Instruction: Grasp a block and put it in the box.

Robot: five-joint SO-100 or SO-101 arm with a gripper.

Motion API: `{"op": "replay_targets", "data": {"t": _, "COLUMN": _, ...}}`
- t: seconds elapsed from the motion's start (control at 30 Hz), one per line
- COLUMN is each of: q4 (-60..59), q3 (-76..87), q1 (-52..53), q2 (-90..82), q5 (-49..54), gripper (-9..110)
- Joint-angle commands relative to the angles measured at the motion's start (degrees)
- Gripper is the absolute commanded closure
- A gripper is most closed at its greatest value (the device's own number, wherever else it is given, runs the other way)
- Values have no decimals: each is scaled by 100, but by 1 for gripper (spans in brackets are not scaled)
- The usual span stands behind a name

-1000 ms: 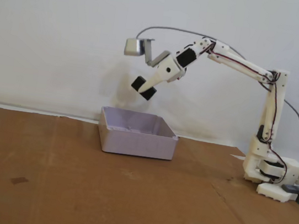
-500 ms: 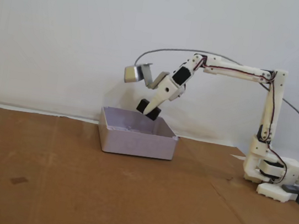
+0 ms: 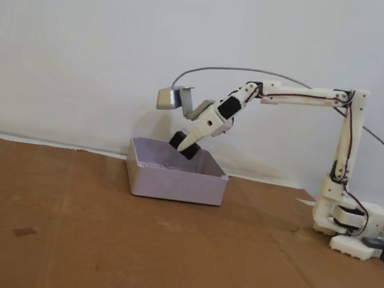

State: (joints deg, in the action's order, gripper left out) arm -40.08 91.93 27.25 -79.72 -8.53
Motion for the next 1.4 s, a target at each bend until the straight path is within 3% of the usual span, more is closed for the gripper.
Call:
{"op": "replay_targets", "data": {"t": 0.0, "q4": 299, "q3": -220, "q1": -53, "q2": -132, "q5": 88, "gripper": 101}}
{"op": "replay_targets", "data": {"t": 0.43, "q4": 360, "q3": -606, "q1": -264, "q2": 659, "q5": 105, "gripper": 101}}
{"op": "replay_targets", "data": {"t": 0.97, "q4": 2092, "q3": 123, "q1": -369, "q2": 879, "q5": 97, "gripper": 101}}
{"op": "replay_targets", "data": {"t": 1.37, "q4": 2074, "q3": 431, "q1": -378, "q2": 809, "q5": 114, "gripper": 101}}
